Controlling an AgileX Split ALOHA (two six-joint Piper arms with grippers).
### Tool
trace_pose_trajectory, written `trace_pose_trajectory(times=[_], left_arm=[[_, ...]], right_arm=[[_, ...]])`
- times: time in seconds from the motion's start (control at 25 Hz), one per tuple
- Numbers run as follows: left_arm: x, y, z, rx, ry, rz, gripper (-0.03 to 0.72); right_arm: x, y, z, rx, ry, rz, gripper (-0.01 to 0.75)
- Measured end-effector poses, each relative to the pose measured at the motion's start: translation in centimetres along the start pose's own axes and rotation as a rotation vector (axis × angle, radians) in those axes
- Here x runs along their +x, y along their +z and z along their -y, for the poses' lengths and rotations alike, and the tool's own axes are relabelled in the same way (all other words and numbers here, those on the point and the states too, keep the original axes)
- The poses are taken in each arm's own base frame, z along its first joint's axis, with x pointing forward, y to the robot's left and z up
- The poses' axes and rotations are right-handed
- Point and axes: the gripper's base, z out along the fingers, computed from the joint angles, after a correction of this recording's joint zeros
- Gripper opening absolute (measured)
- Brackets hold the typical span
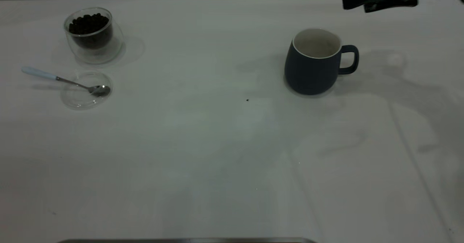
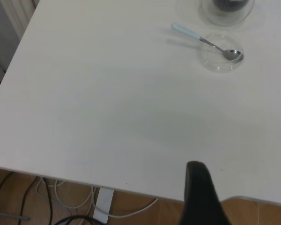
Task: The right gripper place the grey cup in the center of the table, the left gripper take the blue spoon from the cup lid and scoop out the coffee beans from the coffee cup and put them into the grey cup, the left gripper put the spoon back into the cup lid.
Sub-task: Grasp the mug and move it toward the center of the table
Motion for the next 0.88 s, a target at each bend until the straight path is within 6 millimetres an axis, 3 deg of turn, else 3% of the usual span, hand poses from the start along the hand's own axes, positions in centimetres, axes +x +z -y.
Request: trace_pose_trajectory(times=[0.2,0.64,0.88], left_arm=[[0.0,0.0,0.0,0.000,0.001,0.000,0.534],[0.0,0.0,0.0,0.000,0.001,0.000,0.534],[0.0,0.0,0.0,0.000,0.001,0.000,0.534]], right_arm=[[-0.1,2.6,0.5,-0.077,0.028,-0.016,0.470],[1.5,5.8,-2.7,-0.178,-0.021,-0.095,0.470],[2.9,7.1,-2.3,-0.186,0.002,-0.131,0.450]])
